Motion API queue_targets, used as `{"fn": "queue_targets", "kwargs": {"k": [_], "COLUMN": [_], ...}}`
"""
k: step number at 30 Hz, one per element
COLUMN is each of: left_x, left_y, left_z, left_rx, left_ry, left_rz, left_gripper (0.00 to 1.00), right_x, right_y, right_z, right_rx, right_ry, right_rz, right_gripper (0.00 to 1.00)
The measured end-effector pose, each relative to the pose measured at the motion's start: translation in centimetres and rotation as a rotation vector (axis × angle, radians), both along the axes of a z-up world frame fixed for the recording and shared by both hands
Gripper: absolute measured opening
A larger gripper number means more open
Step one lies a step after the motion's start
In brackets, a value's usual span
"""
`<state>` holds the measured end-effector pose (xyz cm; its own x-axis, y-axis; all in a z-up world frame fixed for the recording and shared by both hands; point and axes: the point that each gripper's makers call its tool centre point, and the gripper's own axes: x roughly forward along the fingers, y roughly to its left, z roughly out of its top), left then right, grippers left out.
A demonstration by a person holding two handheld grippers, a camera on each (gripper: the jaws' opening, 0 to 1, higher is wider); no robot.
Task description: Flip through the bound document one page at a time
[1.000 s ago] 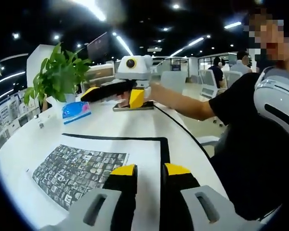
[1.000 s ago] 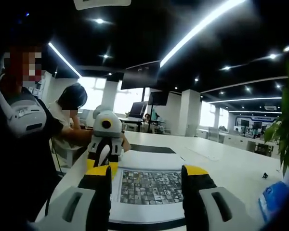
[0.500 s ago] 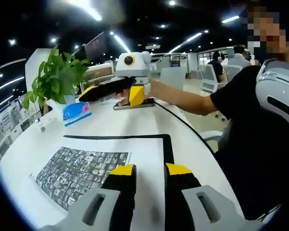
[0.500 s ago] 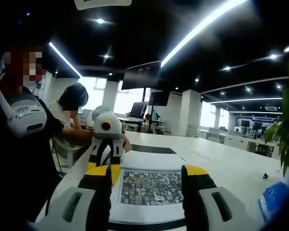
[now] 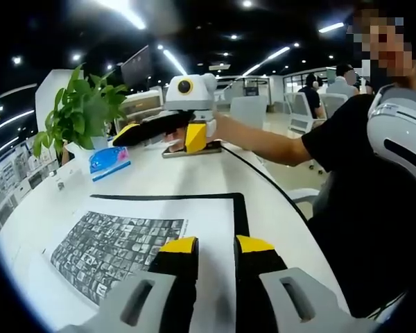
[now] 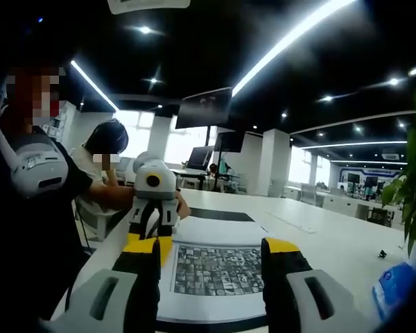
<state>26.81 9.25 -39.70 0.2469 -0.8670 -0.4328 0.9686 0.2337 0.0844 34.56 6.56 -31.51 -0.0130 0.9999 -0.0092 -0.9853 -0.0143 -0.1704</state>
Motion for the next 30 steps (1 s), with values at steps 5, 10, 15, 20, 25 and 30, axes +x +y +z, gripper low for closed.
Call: {"fn": "queue_targets", "kwargs": {"k": [5,10,15,20,25,30], "left_x": [-0.6,-0.9,-0.8,-0.2,-0.5,-0.8], "left_y": [-0.1,-0.2,0.0,1.2,2.1,2.0], "left_z": [0.2,0.0,0.8,3.2,4.5,4.7], "left_rx": [-0.003,0.008,-0.019,-0.099,-0.148,-0.154], "left_ry": [0.03,0.052,0.058,0.033,0.012,-0.019], "left_rz": [-0.011,-0.007,0.004,0.038,0.059,0.064], "left_gripper": [0.06,0.03,0.03,0.03,0.03,0.03], "right_x": [-0.1,-0.4,-2.1,-4.1,-3.5,-1.1], "right_y": [0.0,0.0,0.2,0.0,-0.4,0.6], "right_z": [0.1,0.1,-0.2,0.0,0.9,-1.3], "right_rx": [0.003,0.004,-0.012,-0.011,0.014,-0.1], "right_ry": [0.0,-0.003,-0.046,-0.09,-0.175,-0.335], "right_rz": [0.002,0.012,0.076,0.151,0.114,-0.016], "right_gripper": [0.6,0.61,0.68,0.72,0.7,0.55]}}
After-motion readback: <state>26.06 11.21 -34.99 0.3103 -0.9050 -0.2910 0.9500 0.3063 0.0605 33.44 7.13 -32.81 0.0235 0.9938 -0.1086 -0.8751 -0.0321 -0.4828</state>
